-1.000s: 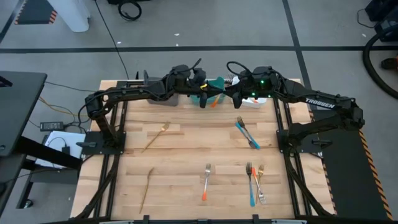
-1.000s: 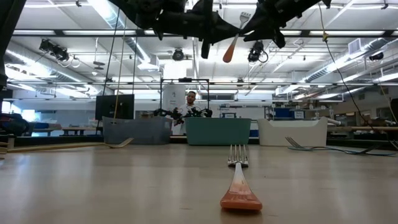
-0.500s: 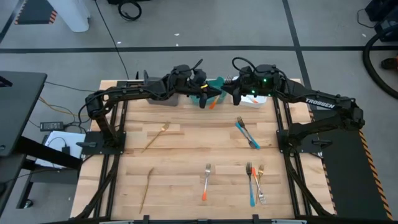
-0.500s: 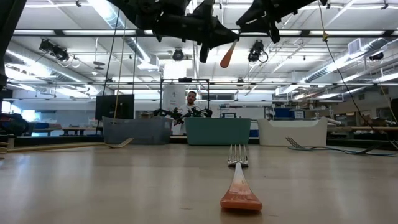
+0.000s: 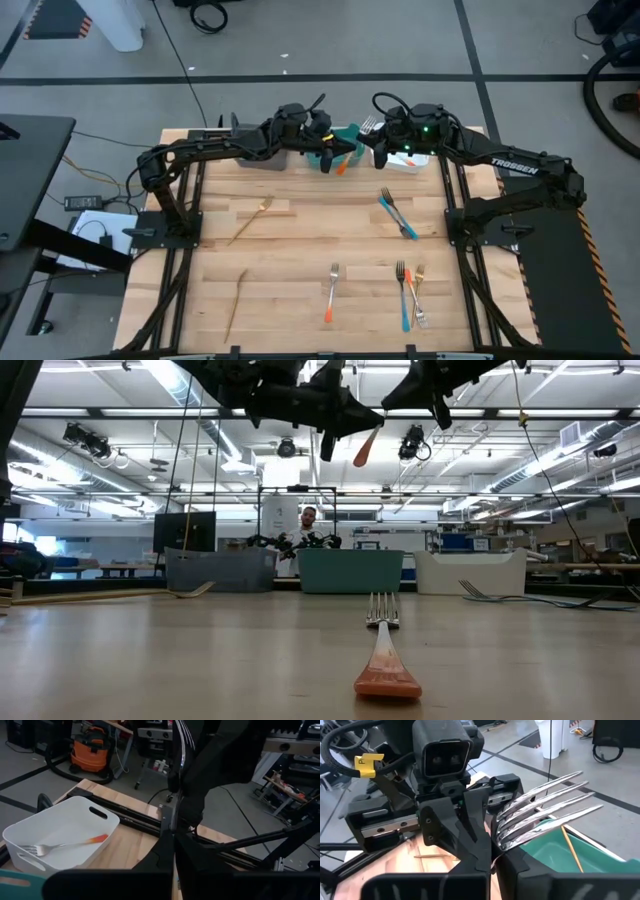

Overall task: Sort silverware by color (type)
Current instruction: Put the orange fork into the white bin

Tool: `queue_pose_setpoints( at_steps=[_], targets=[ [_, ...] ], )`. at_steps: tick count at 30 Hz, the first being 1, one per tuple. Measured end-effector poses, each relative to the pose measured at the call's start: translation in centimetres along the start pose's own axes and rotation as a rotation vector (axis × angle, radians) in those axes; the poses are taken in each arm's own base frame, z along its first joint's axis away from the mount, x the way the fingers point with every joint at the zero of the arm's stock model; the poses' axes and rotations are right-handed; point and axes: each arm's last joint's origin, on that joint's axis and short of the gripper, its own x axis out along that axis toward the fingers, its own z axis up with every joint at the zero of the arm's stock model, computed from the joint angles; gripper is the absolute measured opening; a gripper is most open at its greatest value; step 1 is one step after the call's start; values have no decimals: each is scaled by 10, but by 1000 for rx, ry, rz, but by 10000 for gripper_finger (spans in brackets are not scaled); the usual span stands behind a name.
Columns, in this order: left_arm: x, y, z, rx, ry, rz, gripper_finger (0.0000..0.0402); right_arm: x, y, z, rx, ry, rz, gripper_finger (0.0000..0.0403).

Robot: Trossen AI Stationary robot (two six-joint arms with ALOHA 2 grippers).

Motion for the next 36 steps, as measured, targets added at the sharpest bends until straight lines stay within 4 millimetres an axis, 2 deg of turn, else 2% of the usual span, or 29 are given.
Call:
queue_pose_setpoints(
  at_steps=[5,11,16,21,29,32,36],
  targets=[
    [-2,4,2,0,-6,11,35,0,-1,0,-18,-8,-28,10],
    [-7,16,6,-52,-17,39,68,0,-13,0,-45,10,-124,10],
    [-12,27,7,-72,-5,64,78,-4,-36,-11,-125,147,-327,10],
    [-15,35,0,-95,81,92,79,2,-62,-26,-238,364,-471,10],
    [-16,36,-10,-74,172,112,79,30,-95,-44,-343,576,-551,13],
    [-17,37,-11,-80,182,116,79,35,-100,-49,-372,632,-555,11],
    [-17,37,-11,-82,186,117,79,34,-100,-47,-360,618,-523,10]
  ],
)
